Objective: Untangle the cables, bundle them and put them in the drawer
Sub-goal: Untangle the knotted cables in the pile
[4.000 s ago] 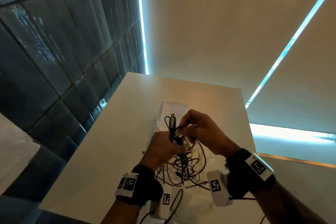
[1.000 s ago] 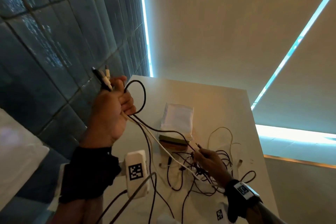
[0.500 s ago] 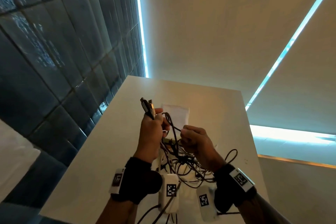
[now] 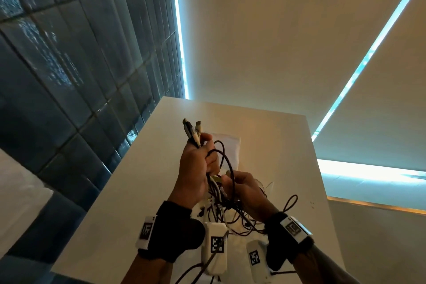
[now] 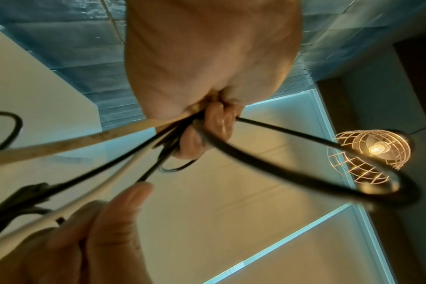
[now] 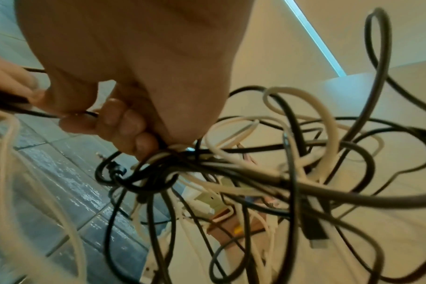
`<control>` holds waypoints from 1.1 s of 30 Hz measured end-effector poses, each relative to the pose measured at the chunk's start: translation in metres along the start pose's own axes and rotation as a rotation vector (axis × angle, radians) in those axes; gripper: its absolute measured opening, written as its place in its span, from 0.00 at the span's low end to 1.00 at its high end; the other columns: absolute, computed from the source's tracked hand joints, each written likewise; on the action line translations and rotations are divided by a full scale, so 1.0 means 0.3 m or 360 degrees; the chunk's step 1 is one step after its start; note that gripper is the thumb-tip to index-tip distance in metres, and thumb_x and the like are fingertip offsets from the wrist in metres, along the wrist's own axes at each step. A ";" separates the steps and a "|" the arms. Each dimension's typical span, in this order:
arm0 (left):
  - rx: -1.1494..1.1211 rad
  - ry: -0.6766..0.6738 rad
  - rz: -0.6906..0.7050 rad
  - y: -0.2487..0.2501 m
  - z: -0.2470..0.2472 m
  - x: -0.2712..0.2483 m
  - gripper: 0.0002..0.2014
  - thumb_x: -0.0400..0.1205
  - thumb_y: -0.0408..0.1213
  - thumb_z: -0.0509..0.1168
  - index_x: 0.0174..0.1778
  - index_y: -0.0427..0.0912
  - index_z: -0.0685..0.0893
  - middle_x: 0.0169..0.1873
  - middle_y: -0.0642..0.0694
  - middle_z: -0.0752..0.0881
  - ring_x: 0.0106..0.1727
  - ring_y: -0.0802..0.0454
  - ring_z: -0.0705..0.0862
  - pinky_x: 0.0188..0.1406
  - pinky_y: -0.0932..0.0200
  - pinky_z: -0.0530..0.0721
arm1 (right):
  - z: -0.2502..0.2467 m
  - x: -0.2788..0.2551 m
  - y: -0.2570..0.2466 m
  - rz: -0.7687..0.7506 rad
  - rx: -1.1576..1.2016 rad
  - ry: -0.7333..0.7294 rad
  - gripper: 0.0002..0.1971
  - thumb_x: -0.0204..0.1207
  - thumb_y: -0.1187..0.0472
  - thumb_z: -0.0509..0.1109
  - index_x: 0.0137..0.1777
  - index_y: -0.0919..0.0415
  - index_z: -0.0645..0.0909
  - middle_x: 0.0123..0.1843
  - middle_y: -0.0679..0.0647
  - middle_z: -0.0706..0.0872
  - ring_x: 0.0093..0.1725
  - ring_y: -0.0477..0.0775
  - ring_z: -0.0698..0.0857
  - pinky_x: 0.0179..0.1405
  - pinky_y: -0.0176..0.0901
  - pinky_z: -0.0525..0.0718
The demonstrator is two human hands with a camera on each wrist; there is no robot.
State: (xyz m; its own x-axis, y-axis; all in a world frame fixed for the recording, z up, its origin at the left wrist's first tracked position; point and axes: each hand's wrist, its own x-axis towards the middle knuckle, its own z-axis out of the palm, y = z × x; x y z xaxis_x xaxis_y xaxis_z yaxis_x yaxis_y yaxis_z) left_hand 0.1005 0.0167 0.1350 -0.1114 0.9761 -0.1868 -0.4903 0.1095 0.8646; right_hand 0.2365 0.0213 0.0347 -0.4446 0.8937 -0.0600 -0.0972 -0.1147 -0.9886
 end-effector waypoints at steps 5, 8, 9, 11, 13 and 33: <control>0.0124 0.0088 0.0086 -0.002 -0.009 -0.002 0.08 0.86 0.27 0.54 0.50 0.44 0.73 0.18 0.55 0.64 0.17 0.58 0.58 0.22 0.57 0.51 | -0.014 0.000 0.035 -0.0075 -0.0095 0.0077 0.16 0.81 0.57 0.69 0.31 0.59 0.78 0.28 0.49 0.74 0.29 0.46 0.70 0.30 0.36 0.70; 0.0215 0.0138 0.0073 -0.012 -0.015 -0.018 0.08 0.86 0.26 0.54 0.50 0.43 0.73 0.18 0.55 0.65 0.16 0.60 0.59 0.15 0.64 0.55 | -0.017 0.007 0.075 -0.0093 -0.0201 0.0109 0.16 0.80 0.56 0.71 0.32 0.63 0.80 0.27 0.46 0.77 0.28 0.44 0.74 0.31 0.35 0.73; 0.0234 0.0147 0.0064 -0.018 -0.017 -0.024 0.08 0.86 0.26 0.54 0.49 0.44 0.72 0.19 0.55 0.65 0.16 0.60 0.59 0.14 0.66 0.56 | -0.015 0.006 0.091 -0.0093 -0.0203 0.0117 0.18 0.78 0.53 0.71 0.33 0.66 0.81 0.28 0.47 0.79 0.29 0.44 0.75 0.32 0.35 0.74; 0.0257 0.0167 0.0034 -0.025 -0.020 -0.035 0.08 0.86 0.26 0.54 0.47 0.44 0.72 0.20 0.53 0.65 0.16 0.60 0.60 0.13 0.67 0.57 | -0.010 0.004 0.118 -0.0073 -0.0240 0.0141 0.20 0.77 0.51 0.72 0.37 0.72 0.83 0.31 0.51 0.84 0.33 0.45 0.80 0.36 0.37 0.77; 0.0252 0.0194 0.0029 -0.028 -0.029 -0.038 0.10 0.86 0.26 0.54 0.45 0.45 0.72 0.21 0.52 0.64 0.17 0.60 0.60 0.14 0.67 0.57 | -0.005 -0.001 0.131 -0.0054 -0.0308 0.0184 0.13 0.78 0.59 0.73 0.35 0.67 0.83 0.31 0.47 0.87 0.35 0.40 0.82 0.39 0.34 0.78; -0.0063 0.0222 -0.0077 -0.113 -0.105 0.044 0.12 0.86 0.26 0.52 0.41 0.46 0.72 0.21 0.51 0.60 0.19 0.56 0.56 0.20 0.63 0.55 | -0.068 -0.156 0.196 -0.0502 -0.1062 0.0613 0.18 0.70 0.72 0.75 0.57 0.55 0.79 0.55 0.42 0.85 0.58 0.40 0.84 0.57 0.31 0.81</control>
State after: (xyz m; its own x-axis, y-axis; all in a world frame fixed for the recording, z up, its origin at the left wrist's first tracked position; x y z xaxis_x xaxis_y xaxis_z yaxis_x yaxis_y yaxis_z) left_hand 0.0883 0.0200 0.0886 -0.2045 0.9339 -0.2934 -0.5314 0.1458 0.8345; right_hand 0.2696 -0.0185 -0.0234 -0.1372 0.9406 0.3106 0.4361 0.3389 -0.8336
